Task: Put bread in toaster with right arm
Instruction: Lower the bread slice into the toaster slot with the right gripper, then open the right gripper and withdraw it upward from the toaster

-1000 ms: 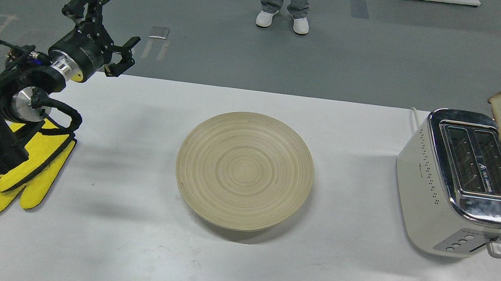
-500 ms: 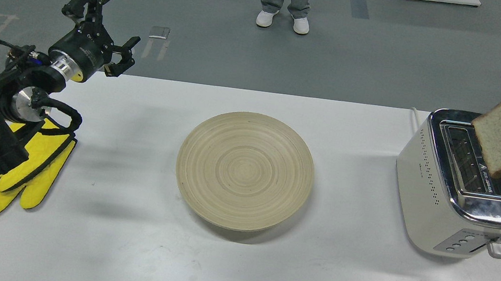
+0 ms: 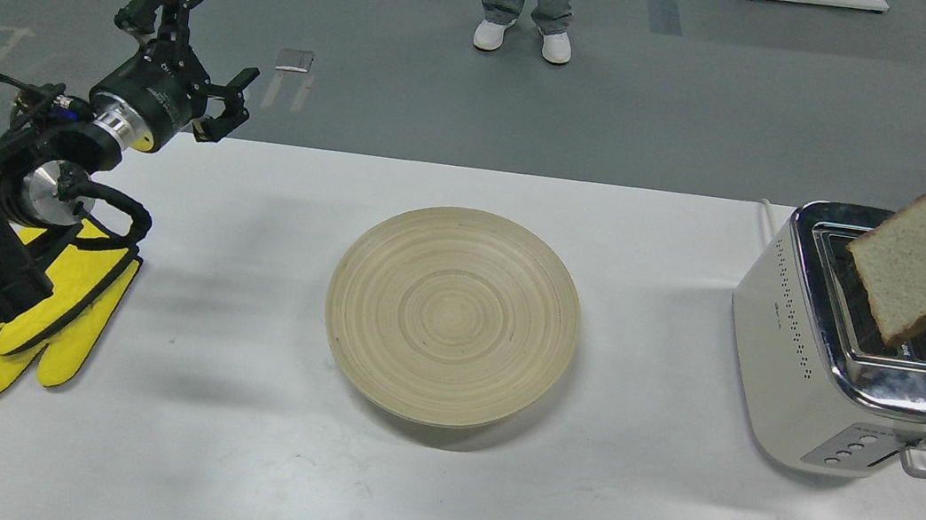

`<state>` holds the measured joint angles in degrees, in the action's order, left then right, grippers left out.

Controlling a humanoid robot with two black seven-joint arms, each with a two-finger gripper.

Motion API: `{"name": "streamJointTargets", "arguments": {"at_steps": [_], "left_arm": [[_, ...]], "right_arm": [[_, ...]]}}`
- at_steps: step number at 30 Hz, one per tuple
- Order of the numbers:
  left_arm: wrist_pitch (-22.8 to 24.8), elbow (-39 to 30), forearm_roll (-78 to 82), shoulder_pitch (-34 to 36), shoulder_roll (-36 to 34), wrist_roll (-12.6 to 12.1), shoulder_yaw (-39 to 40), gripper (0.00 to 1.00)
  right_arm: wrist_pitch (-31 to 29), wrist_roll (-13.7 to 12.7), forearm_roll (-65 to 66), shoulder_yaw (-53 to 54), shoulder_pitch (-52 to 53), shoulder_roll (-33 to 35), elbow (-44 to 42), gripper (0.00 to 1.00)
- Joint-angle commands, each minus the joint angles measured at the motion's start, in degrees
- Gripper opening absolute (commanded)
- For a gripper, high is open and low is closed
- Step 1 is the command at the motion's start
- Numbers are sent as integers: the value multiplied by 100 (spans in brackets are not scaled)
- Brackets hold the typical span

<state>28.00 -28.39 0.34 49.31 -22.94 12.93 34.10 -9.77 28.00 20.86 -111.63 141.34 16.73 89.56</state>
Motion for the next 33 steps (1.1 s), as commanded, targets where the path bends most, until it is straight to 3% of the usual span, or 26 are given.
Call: {"name": "streamJointTargets", "arguments": {"at_steps": [1, 14, 16, 18, 20, 26, 29, 31, 33], "left_arm": [[0, 0, -8, -1, 0, -1, 0, 100], [0, 0, 1, 8, 0, -1, 0, 100], [0, 0, 1, 0, 0, -1, 0, 100], [0, 0, 1, 8, 0, -1, 0, 100], [0, 0, 1, -1, 0, -1, 0, 100], [0, 0, 1, 0, 0, -1, 0, 100], [0, 0, -8, 0, 0, -1, 0, 100], [0, 0, -8, 0, 0, -1, 0, 100], [0, 0, 1, 8, 0, -1, 0, 100]], "right_arm": [[10, 0, -126, 10, -89, -47, 0, 0], [124, 0, -301, 27, -300, -117, 0, 2], [133, 0, -424, 27, -309, -143, 0, 32], [124, 0, -486, 18, -309, -161, 0, 35], [124, 0, -504, 18, -309, -152, 0, 44], [116, 0, -512, 27, -309, -161, 0, 55], [124, 0, -539, 53, -300, -143, -26, 66], [124, 0, -696, 115, -239, -126, -122, 89], [116, 0, -1029, 211, -213, -108, -306, 96]]}}
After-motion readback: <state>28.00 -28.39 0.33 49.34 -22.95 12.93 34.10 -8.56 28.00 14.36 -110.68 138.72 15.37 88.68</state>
